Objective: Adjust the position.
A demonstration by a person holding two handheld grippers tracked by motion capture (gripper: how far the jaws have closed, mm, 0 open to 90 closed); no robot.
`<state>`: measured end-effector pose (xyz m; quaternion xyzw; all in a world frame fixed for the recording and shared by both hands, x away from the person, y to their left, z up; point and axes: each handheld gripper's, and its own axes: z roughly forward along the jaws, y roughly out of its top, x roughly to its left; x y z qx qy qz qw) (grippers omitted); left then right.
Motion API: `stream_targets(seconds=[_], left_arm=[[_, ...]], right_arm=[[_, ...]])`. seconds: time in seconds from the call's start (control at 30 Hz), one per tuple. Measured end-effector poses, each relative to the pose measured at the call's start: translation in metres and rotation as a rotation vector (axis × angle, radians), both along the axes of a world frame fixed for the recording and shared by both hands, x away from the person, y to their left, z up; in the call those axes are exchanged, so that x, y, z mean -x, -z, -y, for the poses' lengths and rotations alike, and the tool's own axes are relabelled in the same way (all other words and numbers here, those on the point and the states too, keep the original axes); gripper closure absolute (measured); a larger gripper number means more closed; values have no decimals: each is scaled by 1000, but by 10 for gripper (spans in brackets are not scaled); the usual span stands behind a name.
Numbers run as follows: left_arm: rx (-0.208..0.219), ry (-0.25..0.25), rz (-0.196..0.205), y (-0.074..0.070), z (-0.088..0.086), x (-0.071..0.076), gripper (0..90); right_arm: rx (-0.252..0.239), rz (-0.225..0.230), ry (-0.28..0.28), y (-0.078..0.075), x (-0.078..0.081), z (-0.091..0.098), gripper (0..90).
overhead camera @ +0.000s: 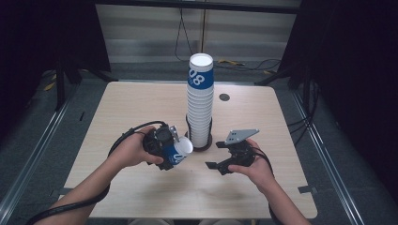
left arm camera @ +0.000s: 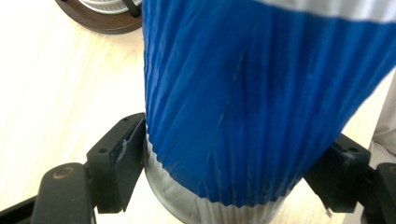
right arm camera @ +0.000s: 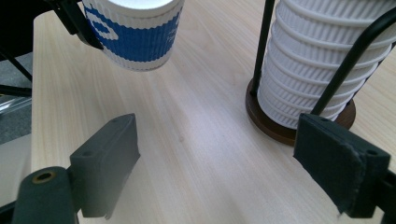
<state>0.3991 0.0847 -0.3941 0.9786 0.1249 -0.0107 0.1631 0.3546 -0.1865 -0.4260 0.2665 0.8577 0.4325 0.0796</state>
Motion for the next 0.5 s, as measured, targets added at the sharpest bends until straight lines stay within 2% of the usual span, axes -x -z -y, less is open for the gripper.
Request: stream_targets(seconds=[0.07, 0.2, 0.23, 0.3, 0.5], left_arm=[[-13, 8, -3, -1, 1, 0, 217], [0, 3, 4, 0, 3, 0, 217], [-16, 15, -1, -2, 4, -1, 217], [2, 7, -3, -1, 5, 0, 217], [-13, 28, -5, -1, 12, -1, 217]], right_arm=[[4, 1, -1, 0, 0, 0, 134], [5, -2, -8, 1, 0, -1, 135], [6, -3, -12, 1, 0, -1, 135], [8, -7, -15, 1, 0, -2, 135], [12, 1, -39, -3, 0, -8, 136]])
